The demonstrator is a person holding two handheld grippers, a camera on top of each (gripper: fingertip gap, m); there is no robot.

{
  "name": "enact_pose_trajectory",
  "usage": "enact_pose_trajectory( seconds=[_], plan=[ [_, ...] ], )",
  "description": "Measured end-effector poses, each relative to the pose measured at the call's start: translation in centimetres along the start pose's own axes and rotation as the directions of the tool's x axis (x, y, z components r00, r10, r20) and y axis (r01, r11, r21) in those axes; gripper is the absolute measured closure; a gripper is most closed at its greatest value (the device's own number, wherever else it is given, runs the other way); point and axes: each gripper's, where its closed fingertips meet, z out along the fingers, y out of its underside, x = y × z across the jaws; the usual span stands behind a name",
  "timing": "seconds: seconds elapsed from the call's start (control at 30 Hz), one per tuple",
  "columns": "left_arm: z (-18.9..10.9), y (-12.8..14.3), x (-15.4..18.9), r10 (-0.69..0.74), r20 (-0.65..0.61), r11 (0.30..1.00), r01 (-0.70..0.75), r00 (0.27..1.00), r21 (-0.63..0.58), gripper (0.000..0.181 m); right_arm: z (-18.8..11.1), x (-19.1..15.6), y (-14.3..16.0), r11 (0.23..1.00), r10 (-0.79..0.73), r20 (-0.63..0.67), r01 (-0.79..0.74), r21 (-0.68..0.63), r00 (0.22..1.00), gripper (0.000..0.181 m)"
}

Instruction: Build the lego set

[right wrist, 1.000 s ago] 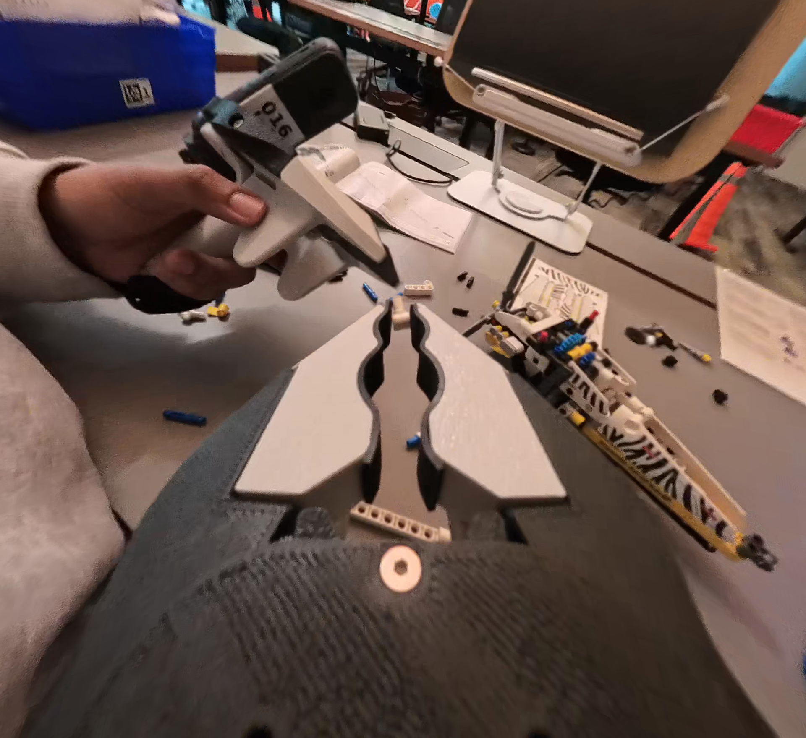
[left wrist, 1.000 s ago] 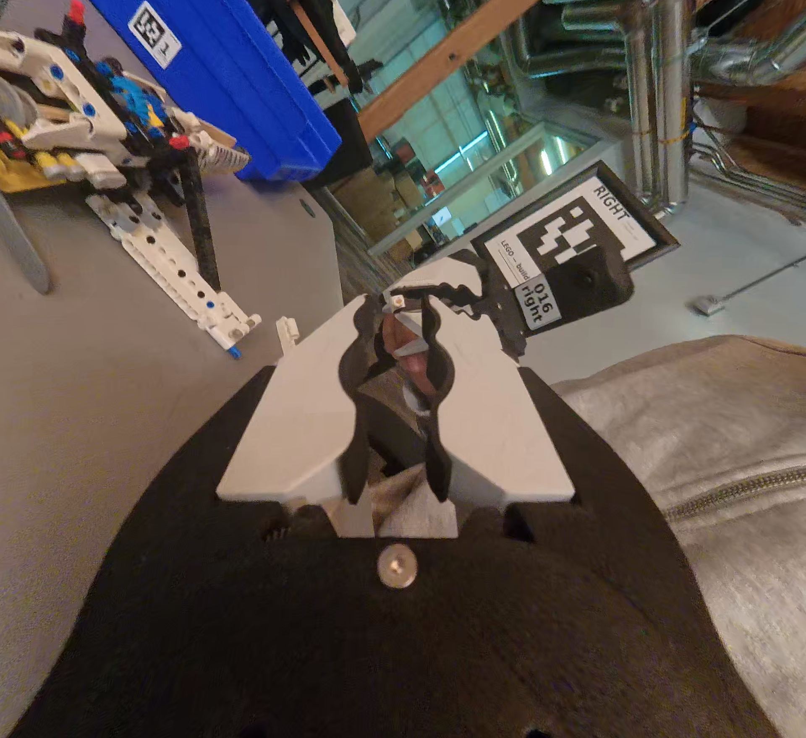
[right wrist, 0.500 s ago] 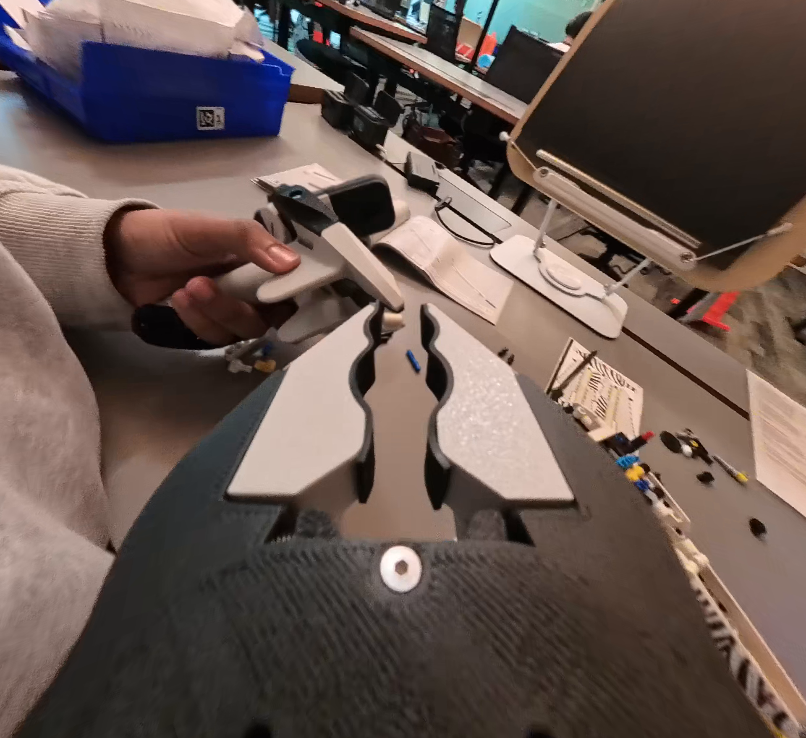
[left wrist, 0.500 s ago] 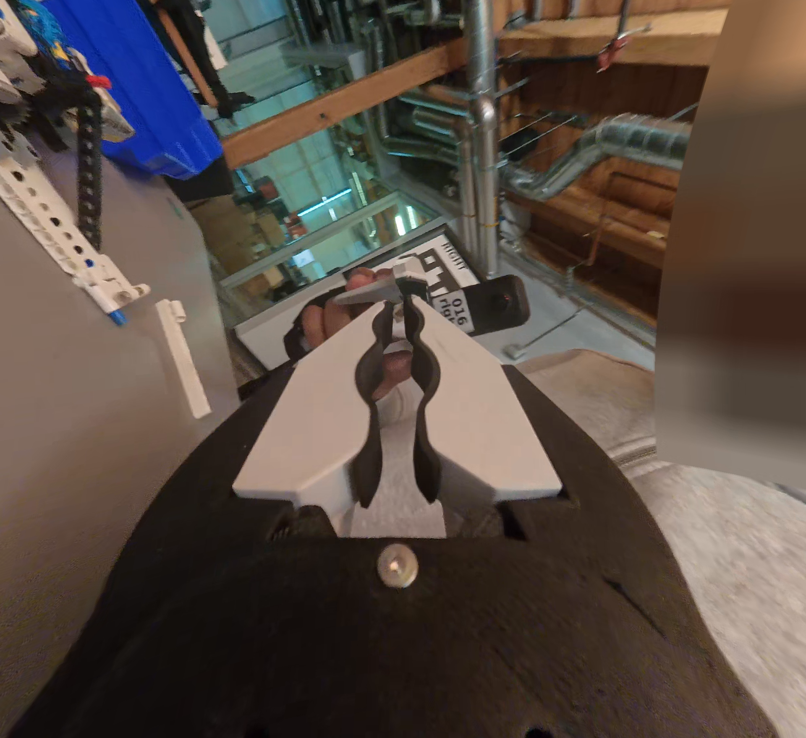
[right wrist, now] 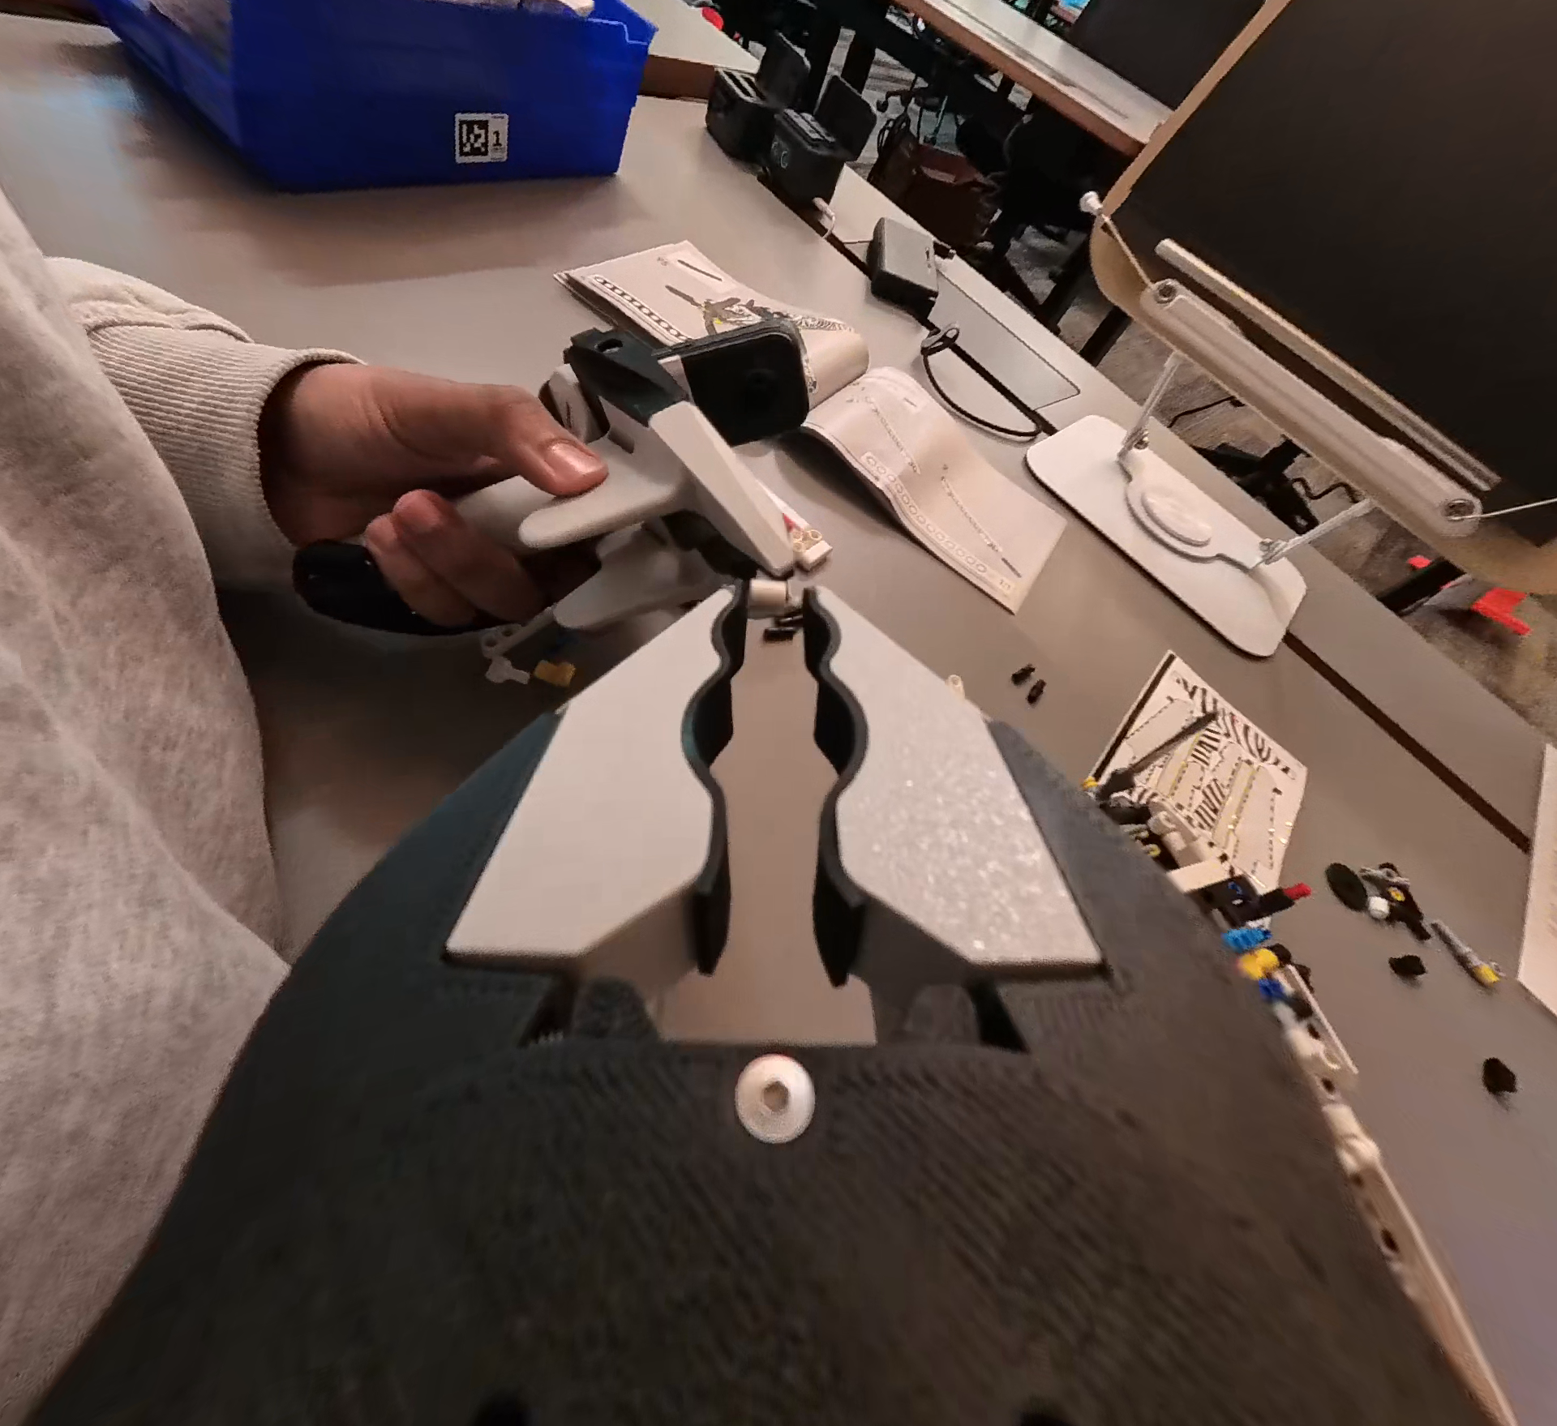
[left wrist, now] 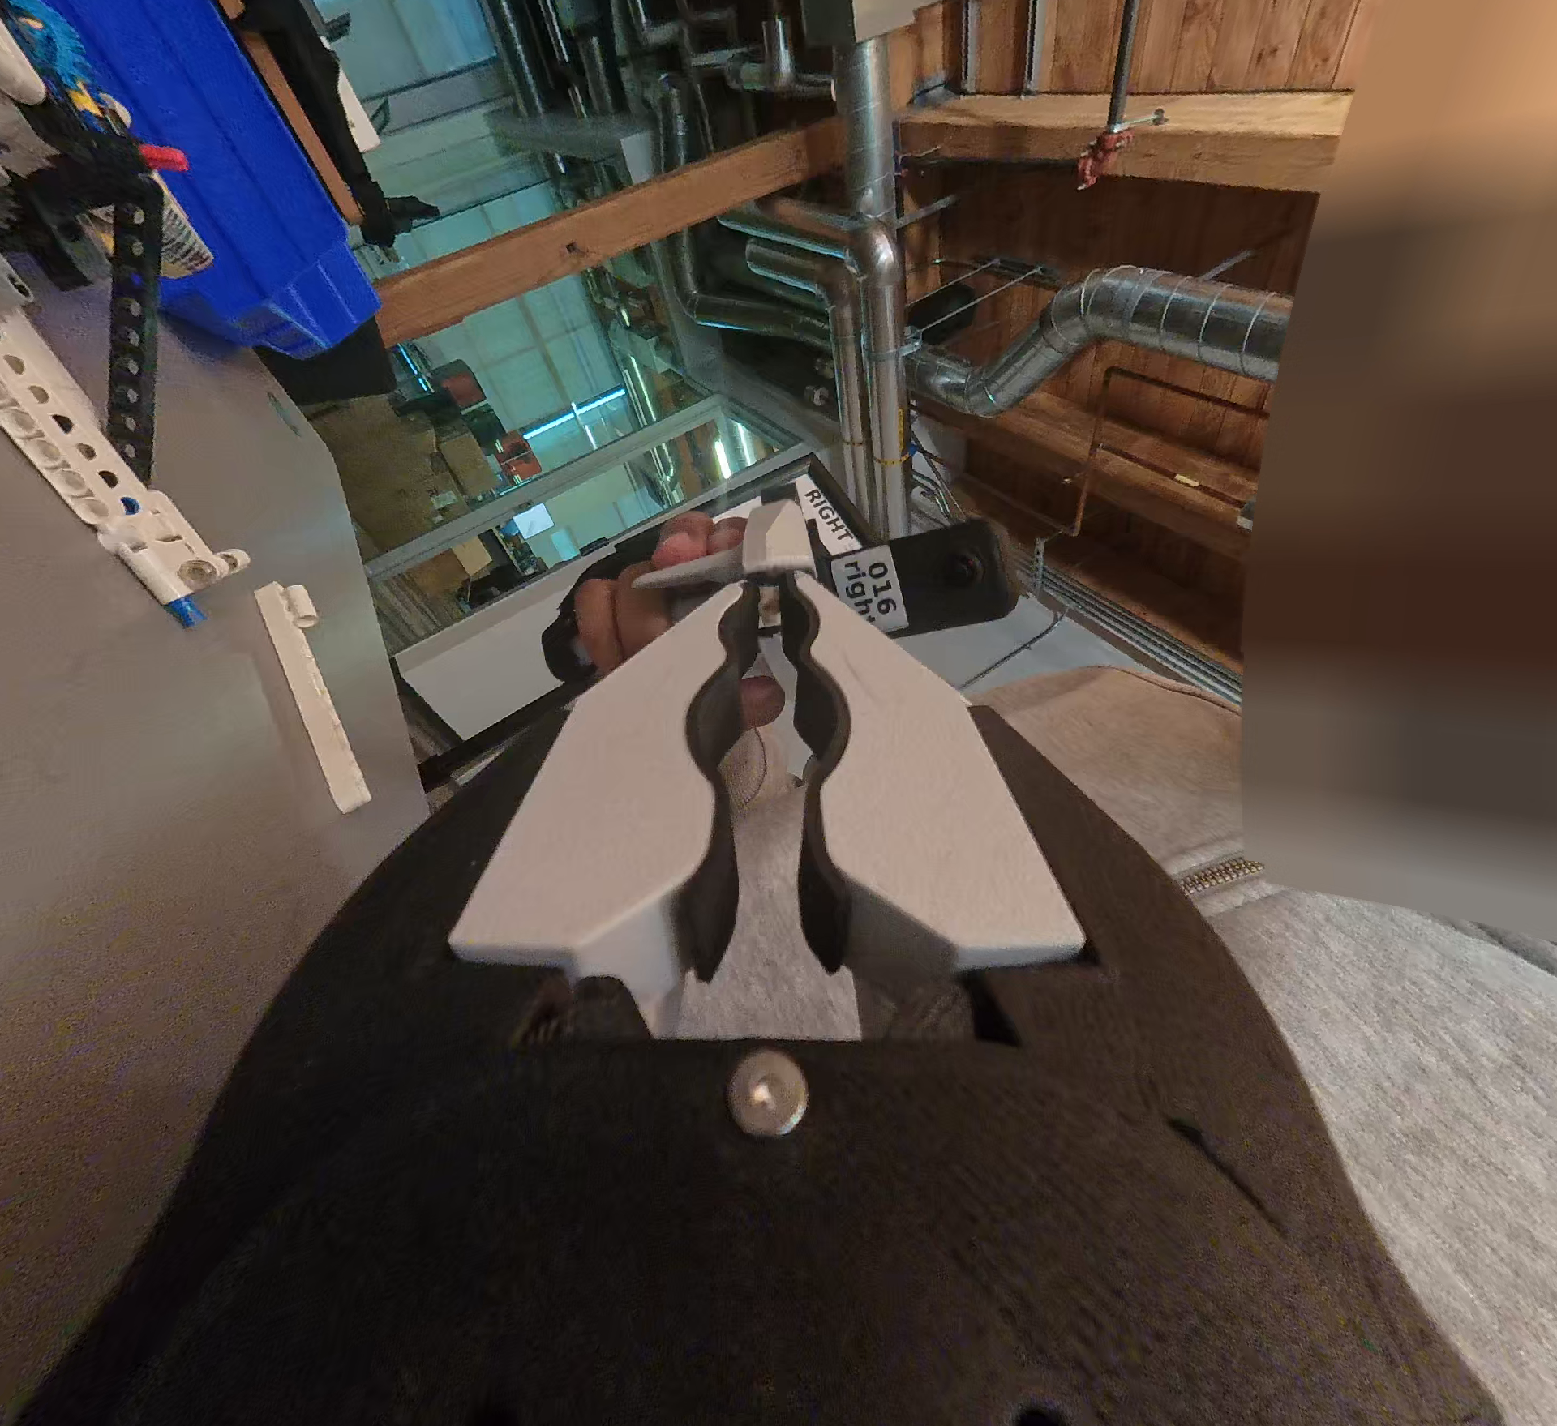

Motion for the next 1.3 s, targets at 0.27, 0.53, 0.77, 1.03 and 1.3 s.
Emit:
enact_pose_trajectory(
  seconds=[0.27, 0.53, 0.77, 1.03, 1.3],
  plan=[
    [0.1, 0.3, 0.0, -0.009, -0.009, 1.000, 0.009, 1.000, -0.016, 0.179, -0.2, -0.4, -0.4, 0.998, 0.048, 0.041, -0.050, 0.048, 0.998, 0.174],
    [0.1, 0.5, 0.1, -0.021, -0.023, 1.000, 0.021, 1.000, -0.022, 0.179, -0.2, -0.6, -0.6, 0.994, 0.095, 0.069, -0.098, 0.043, 0.993, 0.175],
    [0.2, 0.7, 0.6, -0.042, -0.058, 0.999, 0.040, 0.997, -0.026, 0.179, -0.5, -0.8, -0.7, 0.998, 0.046, 0.053, -0.048, 0.033, 0.998, 0.175],
    [-0.3, 0.1, 0.3, -0.034, -0.040, 0.999, 0.034, 0.999, 0.008, 0.178, 0.0, -0.7, -0.7, 0.978, 0.210, 0.058, -0.209, -0.022, 0.976, 0.175],
    [-1.3, -0.4, -1.7, 0.111, 0.181, 0.993, -0.114, 0.977, 0.006, 0.168, -3.8, 3.6, 6.3, 0.839, 0.326, -0.249, -0.400, -0.369, 0.912, 0.175]
  ],
)
